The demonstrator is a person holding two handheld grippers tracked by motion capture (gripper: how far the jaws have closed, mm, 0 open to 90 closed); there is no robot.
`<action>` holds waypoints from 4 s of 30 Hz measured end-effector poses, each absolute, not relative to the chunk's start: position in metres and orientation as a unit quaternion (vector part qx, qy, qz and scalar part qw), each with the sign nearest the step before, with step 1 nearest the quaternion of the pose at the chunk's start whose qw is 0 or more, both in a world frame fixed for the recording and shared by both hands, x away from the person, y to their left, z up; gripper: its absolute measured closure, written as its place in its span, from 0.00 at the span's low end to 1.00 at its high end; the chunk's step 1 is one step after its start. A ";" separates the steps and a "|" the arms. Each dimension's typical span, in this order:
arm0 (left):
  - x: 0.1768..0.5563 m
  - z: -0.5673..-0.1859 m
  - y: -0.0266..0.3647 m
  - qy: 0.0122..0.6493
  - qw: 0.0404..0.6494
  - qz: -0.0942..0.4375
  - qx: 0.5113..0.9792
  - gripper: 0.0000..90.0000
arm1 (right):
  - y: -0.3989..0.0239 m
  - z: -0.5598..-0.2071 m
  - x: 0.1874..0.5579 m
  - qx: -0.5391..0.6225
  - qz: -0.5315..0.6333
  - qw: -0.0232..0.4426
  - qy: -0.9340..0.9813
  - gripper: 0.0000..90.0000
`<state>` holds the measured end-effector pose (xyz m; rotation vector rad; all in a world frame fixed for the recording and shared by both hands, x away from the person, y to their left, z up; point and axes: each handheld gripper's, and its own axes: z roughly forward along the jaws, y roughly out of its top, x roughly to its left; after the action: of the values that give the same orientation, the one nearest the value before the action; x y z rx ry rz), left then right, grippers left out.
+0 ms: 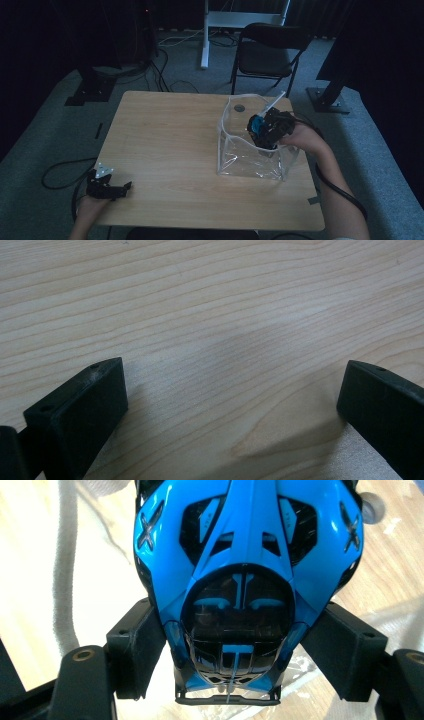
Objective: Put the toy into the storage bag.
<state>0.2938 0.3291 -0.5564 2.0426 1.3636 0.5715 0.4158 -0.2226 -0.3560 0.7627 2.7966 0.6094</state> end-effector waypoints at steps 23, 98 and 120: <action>0.294 -0.556 0.329 0.513 0.306 0.215 0.773 0.00 | -0.192 -0.372 0.417 0.160 0.093 0.075 0.980 0.29; 0.293 -0.556 0.329 0.508 0.307 0.213 0.776 0.00 | -0.157 -0.452 0.457 0.155 -0.119 0.031 0.980 0.29; 0.293 -0.557 0.329 0.508 0.307 0.213 0.776 0.00 | -0.156 -0.465 0.461 0.166 -0.133 0.002 0.977 0.29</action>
<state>0.2930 0.3290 -0.5565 2.0519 1.3443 0.5646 0.4605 -0.1559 -0.4653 0.5215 3.0648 -0.4173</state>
